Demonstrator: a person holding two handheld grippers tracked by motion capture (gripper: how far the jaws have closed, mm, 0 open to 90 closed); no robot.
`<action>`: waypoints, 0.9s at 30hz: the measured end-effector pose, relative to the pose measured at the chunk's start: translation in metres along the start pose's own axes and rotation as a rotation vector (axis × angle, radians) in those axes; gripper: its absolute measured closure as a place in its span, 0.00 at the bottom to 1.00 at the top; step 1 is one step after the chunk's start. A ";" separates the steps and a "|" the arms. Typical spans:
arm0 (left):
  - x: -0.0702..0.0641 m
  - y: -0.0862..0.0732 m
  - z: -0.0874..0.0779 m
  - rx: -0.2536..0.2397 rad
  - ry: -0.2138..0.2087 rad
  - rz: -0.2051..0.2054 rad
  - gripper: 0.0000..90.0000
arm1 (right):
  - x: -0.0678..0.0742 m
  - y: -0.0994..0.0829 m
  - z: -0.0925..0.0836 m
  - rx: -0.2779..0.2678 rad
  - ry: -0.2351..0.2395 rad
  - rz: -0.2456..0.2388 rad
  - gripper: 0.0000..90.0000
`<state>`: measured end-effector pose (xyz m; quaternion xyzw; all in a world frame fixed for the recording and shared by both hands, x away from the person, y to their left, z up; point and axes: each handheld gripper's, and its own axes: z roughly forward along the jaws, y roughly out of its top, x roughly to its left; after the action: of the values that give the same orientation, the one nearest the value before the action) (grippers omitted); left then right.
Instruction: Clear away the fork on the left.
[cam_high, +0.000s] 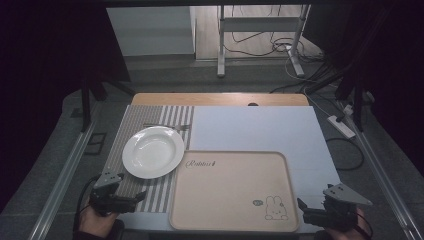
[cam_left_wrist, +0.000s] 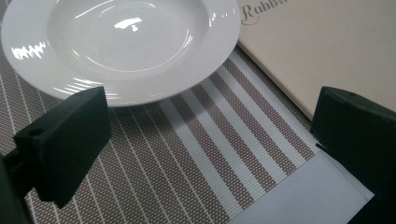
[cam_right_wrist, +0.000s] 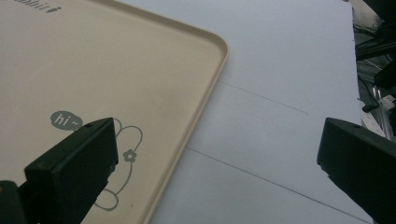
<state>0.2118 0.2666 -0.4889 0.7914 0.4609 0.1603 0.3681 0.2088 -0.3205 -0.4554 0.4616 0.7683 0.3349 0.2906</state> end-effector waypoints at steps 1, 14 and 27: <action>0.000 0.000 0.000 0.001 -0.007 0.000 0.00 | 0.000 0.000 0.000 -0.001 0.001 -0.003 0.00; 0.002 0.000 0.001 0.009 -0.023 -0.012 0.01 | 0.003 0.000 0.001 0.008 0.011 -0.034 0.00; 0.008 0.002 0.004 0.035 -0.064 -0.052 0.00 | 0.004 0.000 0.001 0.013 0.009 -0.048 0.00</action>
<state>0.2197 0.2708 -0.4905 0.7901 0.4722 0.1173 0.3728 0.2084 -0.3162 -0.4566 0.4436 0.7825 0.3249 0.2921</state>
